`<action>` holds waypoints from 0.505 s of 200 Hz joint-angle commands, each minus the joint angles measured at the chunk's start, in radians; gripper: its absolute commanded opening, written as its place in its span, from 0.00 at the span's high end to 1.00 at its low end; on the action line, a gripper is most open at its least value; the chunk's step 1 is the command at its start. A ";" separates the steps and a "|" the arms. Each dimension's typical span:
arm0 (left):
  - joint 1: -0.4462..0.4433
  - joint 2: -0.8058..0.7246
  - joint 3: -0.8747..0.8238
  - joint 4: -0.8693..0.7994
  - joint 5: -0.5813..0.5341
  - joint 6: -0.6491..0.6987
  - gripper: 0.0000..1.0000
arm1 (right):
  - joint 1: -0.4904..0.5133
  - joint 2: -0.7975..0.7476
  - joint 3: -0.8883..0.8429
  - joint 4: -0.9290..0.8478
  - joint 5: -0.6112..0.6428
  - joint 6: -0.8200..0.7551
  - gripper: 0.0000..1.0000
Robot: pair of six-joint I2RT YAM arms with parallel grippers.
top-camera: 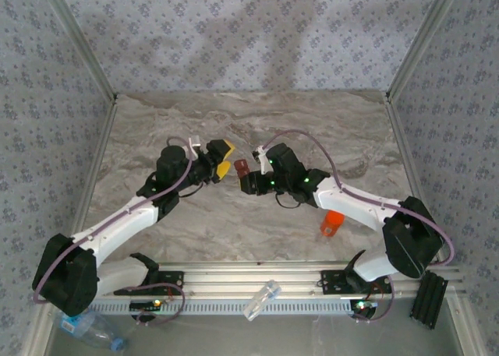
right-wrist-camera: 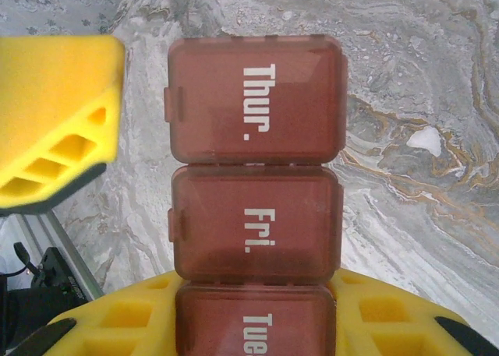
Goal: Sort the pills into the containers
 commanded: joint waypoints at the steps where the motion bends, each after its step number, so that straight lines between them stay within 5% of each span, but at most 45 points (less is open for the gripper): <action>1: -0.017 0.009 -0.003 0.068 0.008 -0.026 0.24 | 0.007 -0.006 0.006 0.014 -0.016 0.016 0.77; 101: -0.048 0.039 0.019 0.056 -0.017 -0.001 0.24 | 0.015 0.010 0.016 0.018 -0.017 0.018 0.77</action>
